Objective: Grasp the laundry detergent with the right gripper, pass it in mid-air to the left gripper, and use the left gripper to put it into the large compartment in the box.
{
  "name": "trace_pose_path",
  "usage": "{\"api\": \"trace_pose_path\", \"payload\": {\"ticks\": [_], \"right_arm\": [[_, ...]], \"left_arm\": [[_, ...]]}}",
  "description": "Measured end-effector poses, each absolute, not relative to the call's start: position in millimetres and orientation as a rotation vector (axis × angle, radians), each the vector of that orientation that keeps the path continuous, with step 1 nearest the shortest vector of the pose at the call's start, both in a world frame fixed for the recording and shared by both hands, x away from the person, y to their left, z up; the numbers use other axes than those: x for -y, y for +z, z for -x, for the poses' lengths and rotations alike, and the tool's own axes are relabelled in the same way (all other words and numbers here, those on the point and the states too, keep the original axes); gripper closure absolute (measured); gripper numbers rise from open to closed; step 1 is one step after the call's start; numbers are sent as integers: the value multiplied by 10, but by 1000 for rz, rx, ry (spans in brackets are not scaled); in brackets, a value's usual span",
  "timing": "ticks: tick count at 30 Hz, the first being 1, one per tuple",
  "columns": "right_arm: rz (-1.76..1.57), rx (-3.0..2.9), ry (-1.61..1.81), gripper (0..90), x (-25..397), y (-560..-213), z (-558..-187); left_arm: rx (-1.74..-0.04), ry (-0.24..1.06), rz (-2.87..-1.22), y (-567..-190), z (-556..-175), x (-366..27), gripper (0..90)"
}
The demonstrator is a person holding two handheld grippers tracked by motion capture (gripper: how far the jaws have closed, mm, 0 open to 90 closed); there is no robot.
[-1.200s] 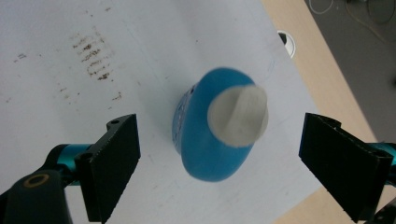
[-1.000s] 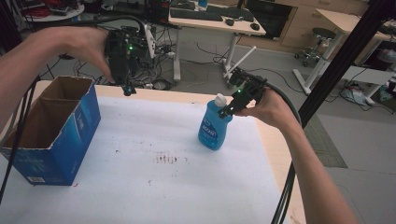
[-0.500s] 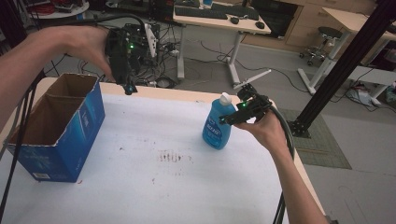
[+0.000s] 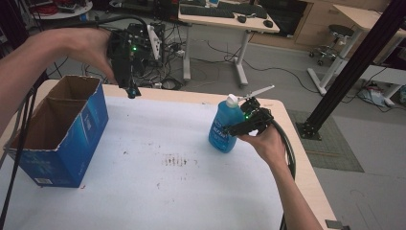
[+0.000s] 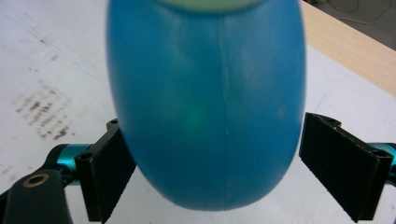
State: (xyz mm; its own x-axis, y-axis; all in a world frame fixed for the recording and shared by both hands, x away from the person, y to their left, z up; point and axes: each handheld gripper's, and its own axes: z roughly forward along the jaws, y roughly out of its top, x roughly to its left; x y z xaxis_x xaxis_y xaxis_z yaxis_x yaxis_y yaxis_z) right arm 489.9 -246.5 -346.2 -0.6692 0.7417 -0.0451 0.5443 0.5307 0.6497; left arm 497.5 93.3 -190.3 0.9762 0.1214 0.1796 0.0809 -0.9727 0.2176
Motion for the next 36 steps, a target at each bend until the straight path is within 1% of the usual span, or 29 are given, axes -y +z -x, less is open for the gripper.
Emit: {"api": "trace_pose_path", "payload": {"ticks": [6,14,15,22,24,27,29,36], "right_arm": [[-1058,-2448,912,120,2447,-3575,-4910],[-1059,-2420,943,125,2443,-3605,-4921],[-1047,-2427,955,161,2439,-3613,-4927],[-1058,-2434,959,166,2419,-3639,-4941],[-1064,-2434,959,186,2419,-3642,-4946],[-1075,-2429,973,187,2423,-3646,-4950],[-1068,-2435,985,239,2430,-3644,-4951],[-1057,-2428,997,260,2426,-3638,-4945]], "left_arm": [[-161,265,-2916,-1939,-4979,-948,147],[-177,261,-2910,-1959,-4985,-995,147],[-174,259,-2911,-1958,-4987,-1001,147],[-181,261,-2905,-1957,-4988,-1021,147],[-176,259,-2909,-1965,-4992,-1022,147],[-180,259,-2906,-1970,-4993,-1022,147],[-180,259,-2906,-1970,-4995,-1020,147],[-166,260,-2905,-1969,-4993,-1008,147]]}}
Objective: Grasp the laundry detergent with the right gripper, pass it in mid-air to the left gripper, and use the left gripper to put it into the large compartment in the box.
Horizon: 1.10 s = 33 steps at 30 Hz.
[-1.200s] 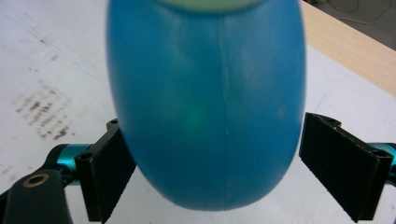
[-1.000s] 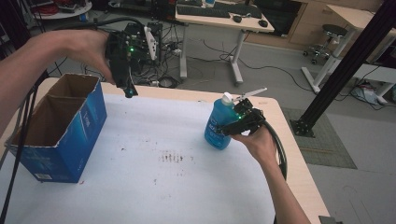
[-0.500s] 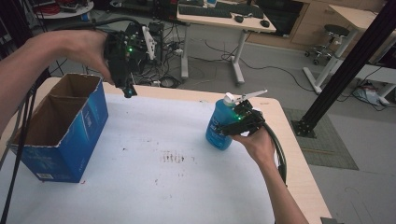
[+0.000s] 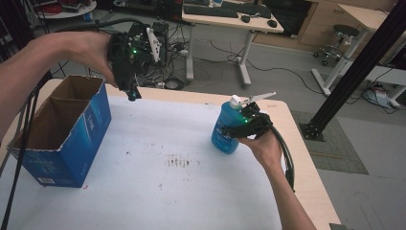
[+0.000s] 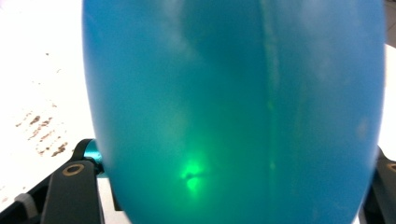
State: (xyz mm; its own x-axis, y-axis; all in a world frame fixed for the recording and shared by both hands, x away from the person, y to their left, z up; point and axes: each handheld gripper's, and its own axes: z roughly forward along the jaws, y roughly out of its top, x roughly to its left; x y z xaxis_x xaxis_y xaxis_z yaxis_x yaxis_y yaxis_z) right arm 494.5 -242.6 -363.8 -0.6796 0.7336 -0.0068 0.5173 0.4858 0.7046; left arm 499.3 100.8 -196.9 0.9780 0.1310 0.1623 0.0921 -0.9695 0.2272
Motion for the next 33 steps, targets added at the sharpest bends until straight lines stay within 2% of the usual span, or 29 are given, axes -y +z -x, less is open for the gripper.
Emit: {"api": "trace_pose_path", "payload": {"ticks": [6,33], "right_arm": [[-1041,-2429,1003,308,2422,-3636,-4943],[-1029,-2445,1063,422,2426,-3658,-4958]], "left_arm": [[-166,262,-2898,-1973,-4993,-1005,147],[-170,266,-2894,-1970,-4986,-1025,147]]}}
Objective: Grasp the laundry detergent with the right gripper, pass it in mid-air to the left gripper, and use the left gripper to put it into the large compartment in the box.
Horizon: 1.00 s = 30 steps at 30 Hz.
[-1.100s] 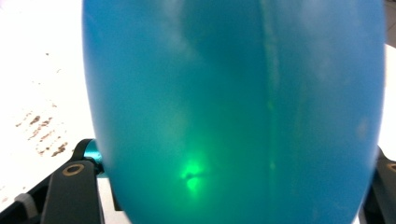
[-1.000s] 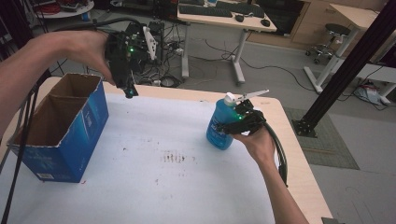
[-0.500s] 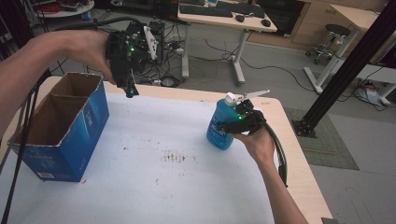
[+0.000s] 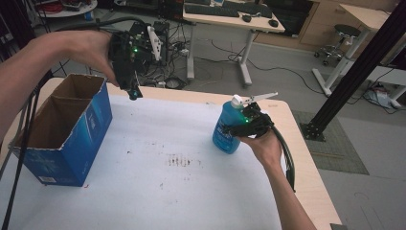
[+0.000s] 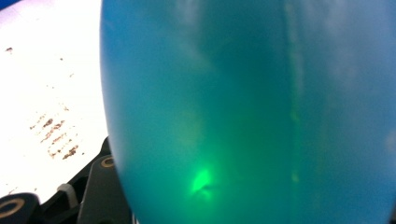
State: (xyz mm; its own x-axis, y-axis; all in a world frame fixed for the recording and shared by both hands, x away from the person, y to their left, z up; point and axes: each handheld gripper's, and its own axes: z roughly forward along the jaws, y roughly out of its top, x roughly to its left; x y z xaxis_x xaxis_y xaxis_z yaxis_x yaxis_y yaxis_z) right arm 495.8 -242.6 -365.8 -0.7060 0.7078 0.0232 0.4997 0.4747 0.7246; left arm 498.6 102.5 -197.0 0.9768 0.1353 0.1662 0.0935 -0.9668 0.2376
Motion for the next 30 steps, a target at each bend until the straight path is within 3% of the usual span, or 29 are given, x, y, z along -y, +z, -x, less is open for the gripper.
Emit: {"api": "trace_pose_path", "payload": {"ticks": [30], "right_arm": [[-918,-2455,1085,478,2410,-3651,-4901]], "left_arm": [[-154,262,-2876,-1946,-4952,-980,147]]}}
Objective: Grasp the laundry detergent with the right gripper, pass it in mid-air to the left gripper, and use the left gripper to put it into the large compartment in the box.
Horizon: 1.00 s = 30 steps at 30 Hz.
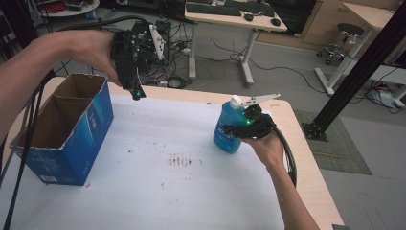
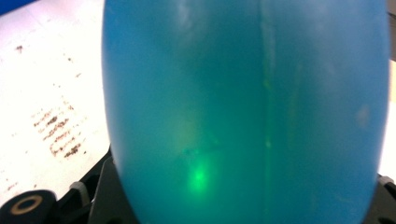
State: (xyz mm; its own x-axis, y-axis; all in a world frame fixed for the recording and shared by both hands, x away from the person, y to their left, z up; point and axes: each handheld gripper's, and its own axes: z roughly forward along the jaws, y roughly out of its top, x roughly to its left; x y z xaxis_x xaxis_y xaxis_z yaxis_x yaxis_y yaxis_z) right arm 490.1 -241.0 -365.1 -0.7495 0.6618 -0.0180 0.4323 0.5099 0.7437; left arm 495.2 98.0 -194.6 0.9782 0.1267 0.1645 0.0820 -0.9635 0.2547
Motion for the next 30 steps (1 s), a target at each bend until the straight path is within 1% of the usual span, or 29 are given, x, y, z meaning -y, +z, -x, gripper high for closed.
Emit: {"api": "trace_pose_path", "payload": {"ticks": [5,8,10,11,14,16,19,21,23,30], "right_arm": [[-834,-2502,1151,476,2318,-3553,-4816],[-689,-2608,1204,472,2163,-3419,-4706],[-663,-2626,1221,472,2120,-3389,-4679],[-589,-2664,1237,471,2033,-3327,-4622],[-534,-2686,1252,470,1941,-3269,-4559],[-447,-2733,1263,469,1808,-3198,-4482],[-392,-2764,1252,468,1724,-3169,-4439],[-319,-2800,1224,468,1614,-3149,-4384],[-310,-2810,1217,467,1591,-3147,-4369],[-213,-2857,1212,466,1431,-3180,-4297]], "left_arm": [[-113,243,-2845,-1880,-4860,-889,147],[-64,231,-2837,-1822,-4769,-765,147],[-56,224,-2834,-1803,-4745,-733,147],[-44,204,-2823,-1779,-4701,-667,147],[-35,186,-2819,-1764,-4656,-600,147],[-14,171,-2827,-1777,-4573,-500,147],[-1,155,-2836,-1787,-4525,-435,147],[5,126,-2833,-1799,-4476,-375,147],[15,98,-2841,-1819,-4428,-315,147],[35,68,-2878,-1947,-4317,-138,147]]}}
